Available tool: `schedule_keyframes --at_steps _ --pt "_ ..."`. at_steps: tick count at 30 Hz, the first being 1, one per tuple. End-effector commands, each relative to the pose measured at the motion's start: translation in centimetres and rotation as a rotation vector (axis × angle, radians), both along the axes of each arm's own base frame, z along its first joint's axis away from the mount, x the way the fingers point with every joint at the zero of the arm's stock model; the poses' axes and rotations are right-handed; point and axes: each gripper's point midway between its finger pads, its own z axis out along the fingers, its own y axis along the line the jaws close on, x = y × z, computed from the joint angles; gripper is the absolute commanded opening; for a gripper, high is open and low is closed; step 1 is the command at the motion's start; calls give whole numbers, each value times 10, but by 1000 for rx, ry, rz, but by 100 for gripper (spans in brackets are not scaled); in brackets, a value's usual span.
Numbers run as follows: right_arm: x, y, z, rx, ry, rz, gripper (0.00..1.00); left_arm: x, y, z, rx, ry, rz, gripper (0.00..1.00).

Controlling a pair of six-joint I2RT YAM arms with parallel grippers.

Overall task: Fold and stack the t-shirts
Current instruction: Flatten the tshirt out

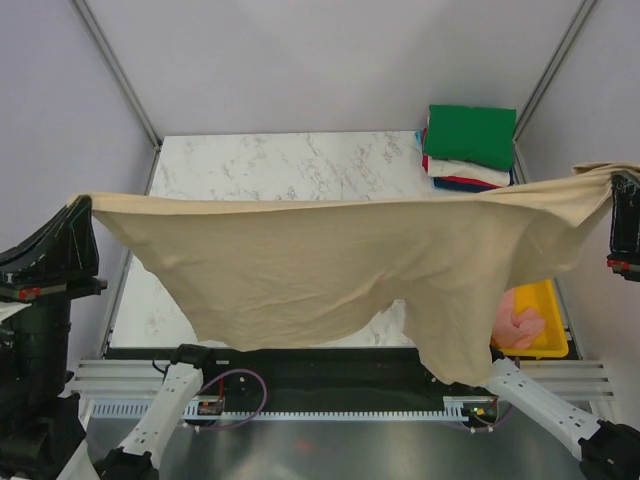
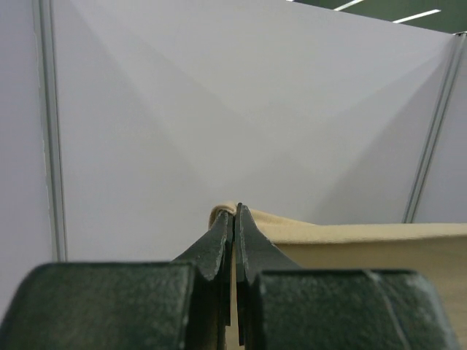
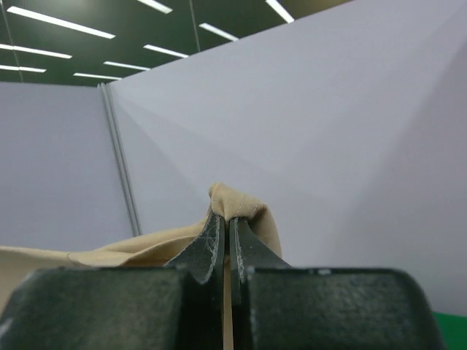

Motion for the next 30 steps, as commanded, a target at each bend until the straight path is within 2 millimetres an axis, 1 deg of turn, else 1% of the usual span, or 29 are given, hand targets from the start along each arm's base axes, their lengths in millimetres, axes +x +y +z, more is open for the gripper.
schedule_keyframes --at_steps 1,2,3,4,5,6,7,8,10,11,12,13,14,15,16,17,18,19,20,21,22,23,24,26,27,28,29,30 --pt "19 -6 28 19 -20 -116 0 32 0 7 44 50 43 2" --pt "51 9 24 -4 42 -141 0 45 -2 5 45 87 39 2" --pt "68 15 23 -20 76 -170 0 49 -2 12 41 100 38 2" --pt "82 17 24 -35 113 -206 0 68 -5 6 33 166 34 2" --pt "129 36 7 -94 209 -272 0 111 -11 -18 49 313 34 2" --pt "148 43 2 -113 251 -305 0 126 -9 -20 36 365 52 2" --pt "194 70 -23 -186 335 -332 0 146 -10 -32 29 435 60 2" --pt "214 82 -36 -230 370 -347 0 189 -15 -67 50 584 71 2" --pt "257 106 -67 -291 441 -342 0 225 -11 -105 51 712 125 2" --pt "302 120 -106 -347 529 -351 0 246 -9 -128 56 781 146 2" --pt "323 131 -127 -345 573 -322 0 277 1 -176 47 909 191 2" --pt "343 138 -149 -360 617 -323 0 295 8 -204 39 978 214 2" --pt "378 150 -195 -411 702 -324 0 309 16 -230 22 1045 229 2" --pt "393 162 -207 -395 724 -291 0 335 30 -285 -10 1173 260 2" --pt "422 179 -255 -450 799 -280 0 346 47 -310 -41 1229 284 2" --pt "436 186 -273 -469 824 -277 13 356 53 -333 -53 1280 278 2" --pt "448 192 -271 -465 819 -274 29 375 64 -381 -77 1379 284 2" --pt "472 200 -316 -503 887 -286 51 385 67 -399 -82 1413 265 7" --pt "481 202 -301 -482 874 -299 83 398 74 -408 -98 1429 255 27" --pt "490 206 -309 -485 887 -303 93 408 78 -442 -111 1503 246 47" --pt "504 213 -345 -517 935 -307 98 404 83 -453 -129 1562 256 61" --pt "508 215 -345 -518 934 -305 98 409 92 -447 -154 1550 271 75" --pt "510 216 -345 -517 931 -304 98 410 93 -448 -171 1547 278 79" --pt "507 213 -343 -510 927 -311 98 411 95 -435 -170 1510 288 86" --pt "506 210 -364 -525 955 -314 98 411 98 -428 -171 1493 302 86" --pt "498 205 -350 -501 939 -312 98 409 97 -416 -174 1468 301 86" --pt "495 202 -355 -478 953 -301 98 407 95 -412 -176 1459 291 86" --pt "487 196 -363 -445 978 -290 98 402 84 -407 -185 1446 244 84"
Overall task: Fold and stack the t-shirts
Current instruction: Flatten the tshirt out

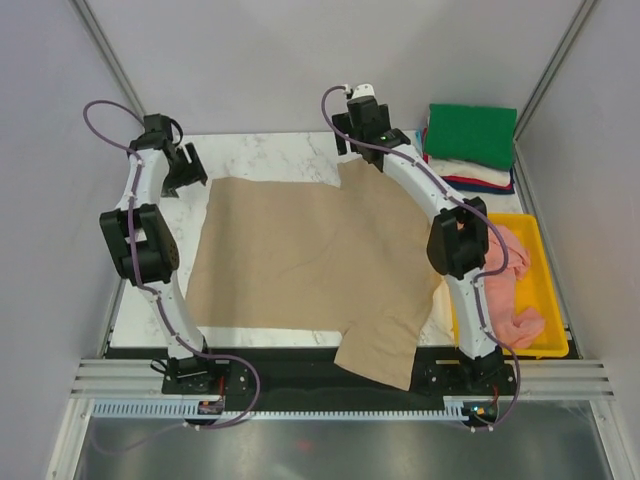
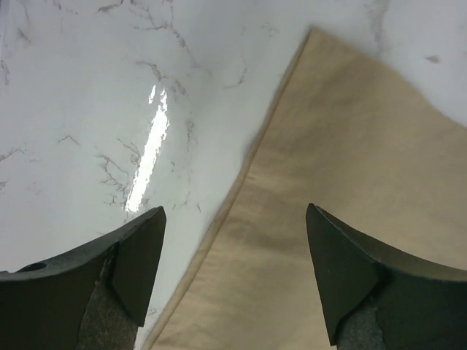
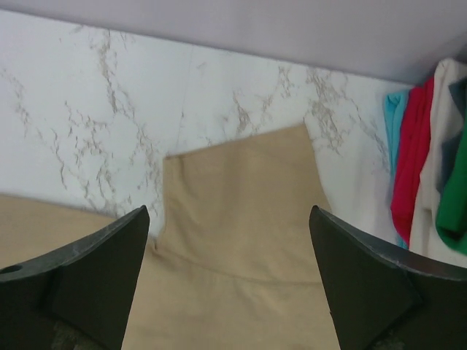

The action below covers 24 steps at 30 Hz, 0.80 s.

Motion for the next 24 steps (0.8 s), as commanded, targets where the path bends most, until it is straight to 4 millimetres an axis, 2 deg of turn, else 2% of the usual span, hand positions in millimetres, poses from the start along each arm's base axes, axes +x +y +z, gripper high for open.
schedule_keyframes --at_steps 1,2,3,5,6,7,8,9,11,15,16,20,21,22,23,24 --pt "-17 -18 71 143 -138 -49 98 11 -21 94 -35 -242 -23 84" --pt "-22 -18 62 195 -111 -46 98 4 -27 98 -42 -259 -36 84" --pt "-29 -21 38 210 -55 -47 98 0 -36 98 -41 -265 -58 84" --pt "-40 -28 26 269 -7 -57 98 -15 -45 96 -41 -266 -65 84" --pt "-54 -23 -2 313 76 -40 98 -17 -54 97 -47 -282 -82 84" --pt "-61 -21 -9 335 104 -30 98 -21 -58 94 -51 -277 -81 83" --pt "-67 -20 -20 351 135 -28 98 -28 -65 81 -57 -252 -92 83" --pt "-76 -16 -39 370 190 -7 98 -26 -67 80 -55 -268 -95 83" --pt "-84 -14 -60 374 244 -6 98 -27 -75 61 -78 -238 -104 83" --pt "-97 -23 -99 353 328 -44 98 -30 -94 17 -158 -142 -138 81" --pt "-98 -24 -109 359 354 -52 98 -31 -95 1 -160 -105 -140 81" --pt "-98 -33 -136 370 415 -89 98 -28 -105 -29 -215 -41 -143 79" --pt "-94 -32 -138 374 417 -87 98 -28 -106 -37 -227 -23 -134 79" --pt "-94 -32 -150 368 442 -92 98 -27 -107 -44 -233 -8 -134 78" --pt "-88 -33 -148 365 441 -89 98 -24 -108 -55 -246 16 -130 78" --pt "-87 -32 -160 354 460 -91 98 -21 -108 -60 -248 25 -125 77"
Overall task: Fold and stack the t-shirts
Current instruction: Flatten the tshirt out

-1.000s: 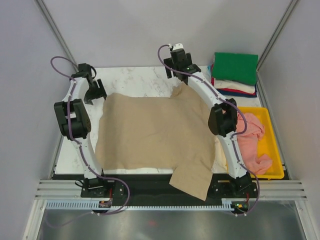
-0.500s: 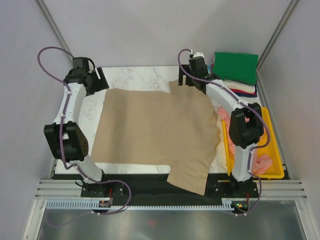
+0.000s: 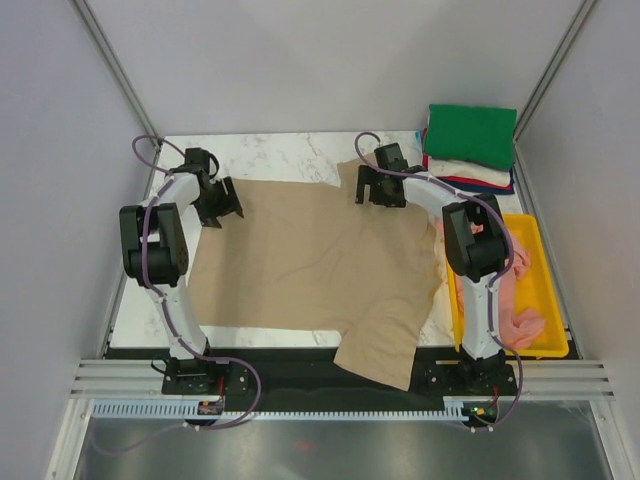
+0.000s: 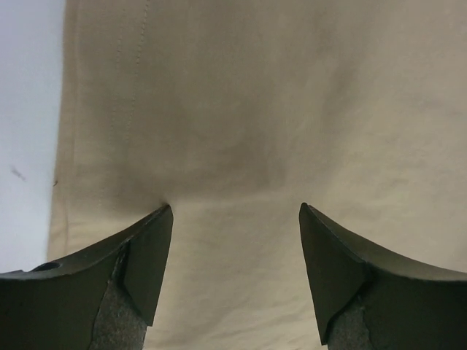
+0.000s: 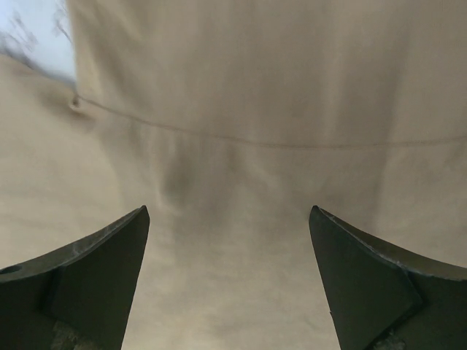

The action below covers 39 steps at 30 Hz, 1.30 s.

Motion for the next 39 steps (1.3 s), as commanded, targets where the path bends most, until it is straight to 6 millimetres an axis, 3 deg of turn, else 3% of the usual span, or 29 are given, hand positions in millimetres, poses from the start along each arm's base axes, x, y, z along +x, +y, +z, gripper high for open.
schedule_keyframes --at_steps 1,4,5,6,8,9,10,11,12,15,17,19,21,23,24,25,26,27,28,29,30,31,32,33,35,36,37,38,39 --pt "18 3 -11 28 14 -8 98 22 -11 -6 -61 -16 20 76" --pt "28 1 -26 22 35 -20 98 37 -7 -11 -52 -20 32 73" --pt "37 2 -22 33 21 -28 98 38 -5 -19 -51 -3 42 73" --pt "39 2 -36 28 43 -36 98 40 -3 -21 -49 -1 49 73" --pt "55 11 -29 65 29 -21 98 51 3 -20 -50 -11 63 73" --pt "58 13 -43 71 50 -14 98 53 5 -30 -49 10 66 73" --pt "64 15 -44 76 49 -12 98 66 10 -23 -45 -18 70 72" --pt "80 22 -28 98 10 -4 98 71 18 -24 -43 -17 81 72" --pt "84 26 -38 104 15 5 98 68 21 -38 -50 28 88 72" --pt "110 35 -25 146 -62 0 98 87 34 -34 -72 3 117 72" --pt "130 39 -8 171 -132 -13 98 106 38 -20 -90 -52 119 71" --pt "139 44 -5 192 -161 -16 98 123 40 -1 -99 -102 120 71" --pt "149 49 16 219 -222 -12 98 132 40 18 -113 -136 131 71" --pt "149 54 30 255 -267 17 98 134 40 55 -111 -192 127 72" --pt "149 57 66 286 -329 36 98 130 39 71 -100 -213 123 73" --pt "147 60 80 301 -365 54 98 117 41 69 -86 -191 133 74" --pt "143 58 82 300 -396 67 98 109 51 108 -29 -258 155 74" --pt "141 54 124 305 -471 59 98 99 56 118 7 -270 176 75" --pt "138 51 138 299 -502 44 98 80 61 108 42 -230 200 78" --pt "134 45 142 288 -520 14 98 68 74 156 113 -340 251 80" --pt "127 36 177 283 -577 -25 98 58 77 168 137 -377 267 81" --pt "124 33 193 294 -613 -39 98 35 77 153 154 -362 282 85" --pt "111 25 216 302 -655 -66 98 25 81 160 172 -411 319 89" --pt "104 21 225 314 -672 -107 98 11 80 181 175 -556 339 99" --pt "77 13 244 362 -718 -130 98 -8 76 184 83 -627 431 100" --pt "67 12 249 414 -725 -160 98 -13 66 210 24 -744 393 100" --pt "53 9 227 452 -700 -189 98 -25 47 182 -57 -695 332 100" --pt "36 3 250 521 -736 -220 98 -33 42 175 -82 -675 333 100" --pt "25 2 247 602 -714 -255 98 -53 41 151 -93 -553 387 100"
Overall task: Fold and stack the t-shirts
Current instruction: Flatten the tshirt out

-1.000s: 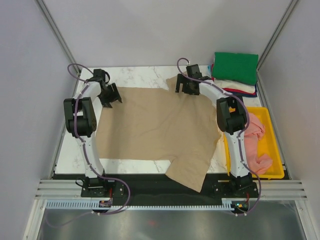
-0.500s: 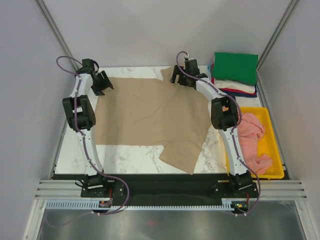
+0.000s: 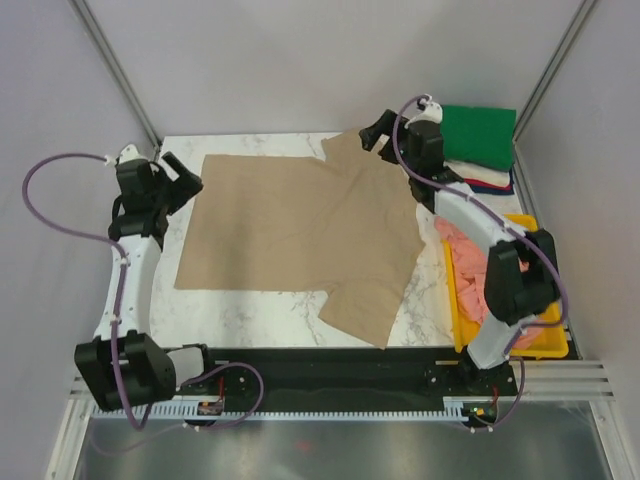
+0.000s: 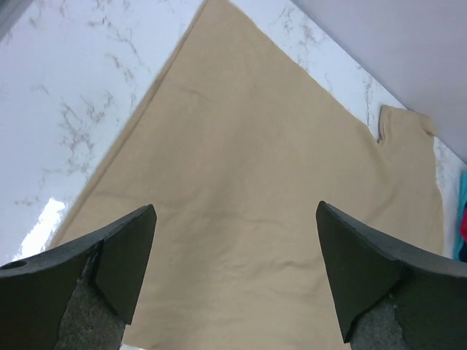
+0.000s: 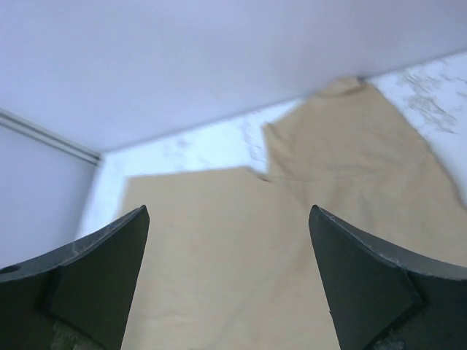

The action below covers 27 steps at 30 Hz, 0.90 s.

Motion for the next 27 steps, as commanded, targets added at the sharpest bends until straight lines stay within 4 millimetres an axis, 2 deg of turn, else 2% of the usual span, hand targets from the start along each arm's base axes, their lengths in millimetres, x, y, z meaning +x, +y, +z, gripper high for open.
schedule_keyframes --at_steps 1,2,3,4,5,6,7,8,9,11,12,16,17,21,22,27 --pt "-39 2 12 265 -80 16 98 -18 -5 -56 -192 136 100 97" --pt "-57 7 25 296 -113 84 98 -29 -3 -69 -220 199 124 95" --pt "-69 12 22 316 -111 131 98 -46 -2 -94 -260 277 154 93" --pt "-91 23 5 358 -71 216 98 -60 7 -102 -354 288 203 91" --pt "-103 27 7 393 -62 250 98 -70 11 -114 -406 294 230 86" --pt "-116 35 1 411 -42 292 98 -93 11 -143 -468 339 275 82" --pt "-129 37 -17 408 -1 308 98 -99 25 -140 -511 272 330 75" --pt "-138 38 -22 384 24 309 98 -106 28 -146 -518 262 352 75" --pt "-148 46 -31 349 57 327 98 -118 26 -160 -526 288 377 75" --pt "-160 45 -51 223 129 314 98 -124 27 -159 -511 268 402 74" --pt "-169 51 -54 193 144 334 98 -129 27 -164 -508 274 418 74" --pt "-191 45 -67 137 178 336 98 -141 40 -170 -440 286 497 74" --pt "-195 43 -64 134 168 337 98 -142 43 -171 -426 288 508 74" --pt "-205 35 -70 95 180 333 98 -143 51 -182 -417 321 559 67" --pt "-207 32 -75 85 197 328 98 -144 54 -186 -415 337 580 67" --pt "-217 26 -73 74 188 327 98 -141 57 -207 -454 386 638 68"
